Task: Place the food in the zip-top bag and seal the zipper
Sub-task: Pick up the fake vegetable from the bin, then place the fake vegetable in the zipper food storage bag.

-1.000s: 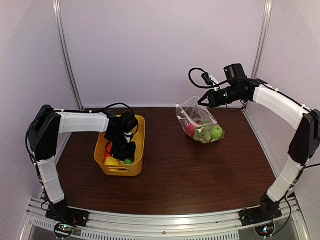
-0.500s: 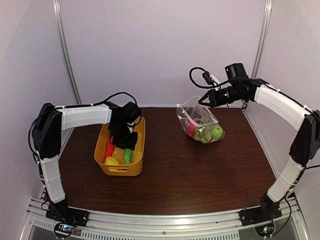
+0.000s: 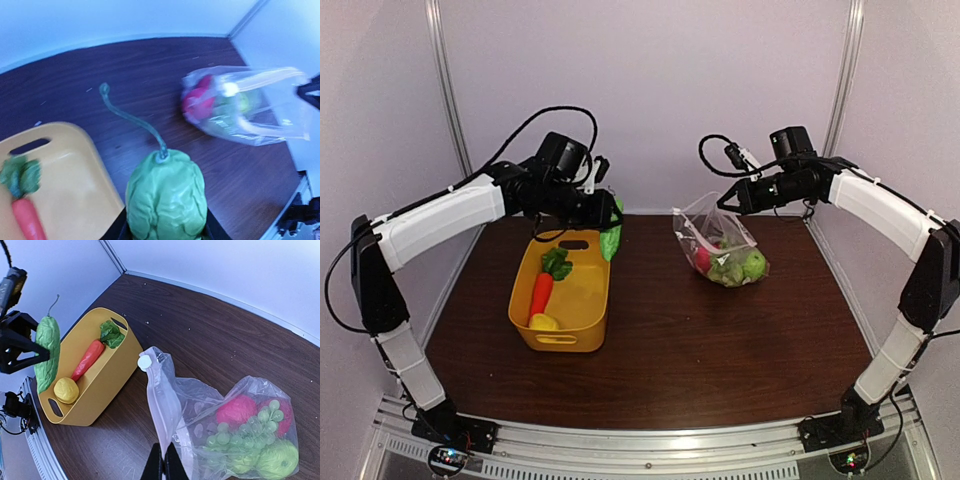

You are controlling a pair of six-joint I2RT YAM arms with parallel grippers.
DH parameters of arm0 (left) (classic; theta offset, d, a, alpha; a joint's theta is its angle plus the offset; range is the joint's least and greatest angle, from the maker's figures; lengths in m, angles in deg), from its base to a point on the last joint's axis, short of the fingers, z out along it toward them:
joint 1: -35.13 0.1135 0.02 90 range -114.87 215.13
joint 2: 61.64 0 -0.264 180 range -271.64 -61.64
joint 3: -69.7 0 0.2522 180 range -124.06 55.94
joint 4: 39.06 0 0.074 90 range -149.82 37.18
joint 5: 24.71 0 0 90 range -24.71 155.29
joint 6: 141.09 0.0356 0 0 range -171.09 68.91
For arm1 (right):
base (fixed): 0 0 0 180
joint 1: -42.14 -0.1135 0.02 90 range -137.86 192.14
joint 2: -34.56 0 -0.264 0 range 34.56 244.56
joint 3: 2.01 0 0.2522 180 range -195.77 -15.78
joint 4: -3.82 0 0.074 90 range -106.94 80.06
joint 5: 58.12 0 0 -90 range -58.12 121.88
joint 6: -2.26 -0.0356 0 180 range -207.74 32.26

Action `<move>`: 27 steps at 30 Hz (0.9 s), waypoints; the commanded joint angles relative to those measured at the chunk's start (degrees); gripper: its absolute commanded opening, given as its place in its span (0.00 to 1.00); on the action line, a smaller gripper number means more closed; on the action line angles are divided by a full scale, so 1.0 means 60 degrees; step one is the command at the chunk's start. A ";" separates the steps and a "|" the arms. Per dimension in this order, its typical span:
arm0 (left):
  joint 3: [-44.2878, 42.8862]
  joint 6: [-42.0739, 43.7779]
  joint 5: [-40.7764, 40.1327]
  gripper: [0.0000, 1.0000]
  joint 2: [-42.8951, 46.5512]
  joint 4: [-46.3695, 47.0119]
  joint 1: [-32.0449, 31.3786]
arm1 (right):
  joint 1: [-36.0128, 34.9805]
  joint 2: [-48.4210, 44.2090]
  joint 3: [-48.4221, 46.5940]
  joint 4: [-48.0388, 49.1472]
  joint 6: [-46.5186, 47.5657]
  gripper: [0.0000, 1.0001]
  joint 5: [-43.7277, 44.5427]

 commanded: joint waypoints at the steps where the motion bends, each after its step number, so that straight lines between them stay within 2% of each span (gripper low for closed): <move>1: 0.1236 -0.1007 0.2364 0.10 0.0216 0.6148 -0.0723 | 0.0009 -0.0125 -0.0397 0.0015 -0.0312 0.00 -0.0004; 3: 0.1342 -0.1708 0.2639 0.10 -0.0083 0.7667 -0.0934 | 0.0011 -0.0087 -0.0528 0.0006 -0.0399 0.00 -0.0008; 5: 0.0989 -0.2352 0.3144 0.09 -0.0636 0.8367 -0.1092 | 0.0009 -0.0079 -0.0620 0.0010 -0.0464 0.00 -0.0007; 8: 0.0171 -0.3170 0.3902 0.09 -0.1723 0.8772 -0.1324 | 0.0010 -0.0028 -0.0684 0.0061 -0.0550 0.00 0.0011; 14: -0.0660 -0.5417 0.4456 0.05 -0.3168 0.9210 -0.1524 | 0.0013 0.0006 -0.0664 0.0356 -0.0830 0.00 -0.0278; 23: -0.1184 -0.6832 0.4924 0.05 -0.4171 0.9090 -0.1503 | -0.0005 -0.0204 -0.0427 0.0752 -0.0983 0.00 -0.0972; 27: -0.1148 -0.8092 0.4844 0.05 -0.4596 0.9786 -0.1419 | -0.0109 -0.0351 -0.0322 0.0668 -0.0812 0.00 -0.1471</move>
